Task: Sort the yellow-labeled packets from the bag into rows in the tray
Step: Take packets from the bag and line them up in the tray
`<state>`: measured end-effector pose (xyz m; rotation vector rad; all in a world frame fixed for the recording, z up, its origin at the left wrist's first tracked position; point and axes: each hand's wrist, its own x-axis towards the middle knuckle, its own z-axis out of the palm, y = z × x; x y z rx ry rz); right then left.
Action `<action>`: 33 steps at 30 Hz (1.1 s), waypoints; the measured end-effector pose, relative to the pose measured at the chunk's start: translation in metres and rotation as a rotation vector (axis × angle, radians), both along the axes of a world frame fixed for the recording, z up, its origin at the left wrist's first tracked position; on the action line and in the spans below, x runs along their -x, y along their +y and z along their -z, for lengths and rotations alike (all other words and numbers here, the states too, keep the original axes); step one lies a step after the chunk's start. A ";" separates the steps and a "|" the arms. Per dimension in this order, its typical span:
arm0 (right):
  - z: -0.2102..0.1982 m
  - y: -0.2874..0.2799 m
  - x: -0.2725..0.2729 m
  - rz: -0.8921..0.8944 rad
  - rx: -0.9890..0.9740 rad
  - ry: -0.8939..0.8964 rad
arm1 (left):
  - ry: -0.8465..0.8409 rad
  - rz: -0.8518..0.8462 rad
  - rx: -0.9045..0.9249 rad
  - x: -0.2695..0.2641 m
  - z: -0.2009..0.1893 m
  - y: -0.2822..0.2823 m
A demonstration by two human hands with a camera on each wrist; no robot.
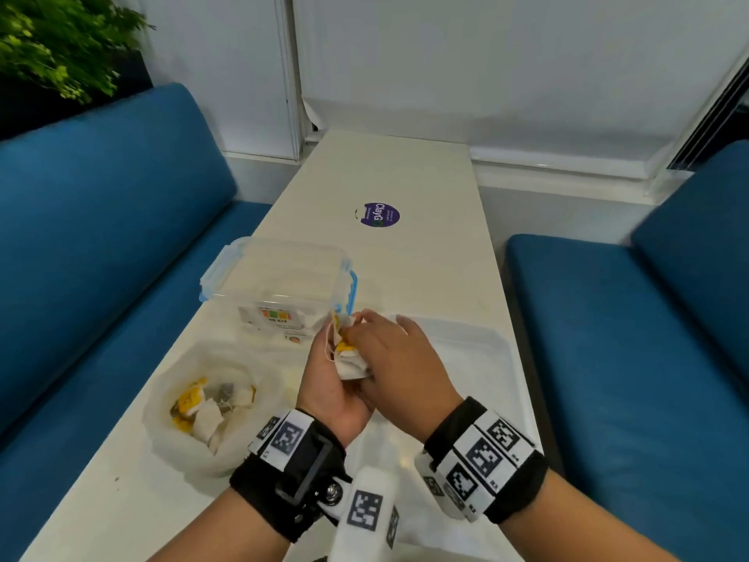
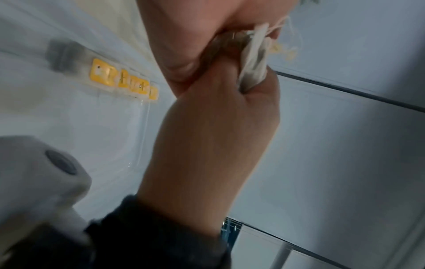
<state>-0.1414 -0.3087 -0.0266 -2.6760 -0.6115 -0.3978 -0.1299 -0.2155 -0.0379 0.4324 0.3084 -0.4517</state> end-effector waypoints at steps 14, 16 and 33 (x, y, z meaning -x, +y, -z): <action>-0.017 -0.023 -0.003 0.081 -0.382 0.165 | -0.040 0.355 -0.363 -0.004 0.012 0.017; -0.022 -0.022 -0.007 0.055 -0.290 0.312 | -0.058 0.369 -0.414 -0.002 0.016 0.018; -0.017 -0.013 0.000 0.087 -0.452 0.497 | -0.108 0.421 -0.641 -0.006 0.025 0.028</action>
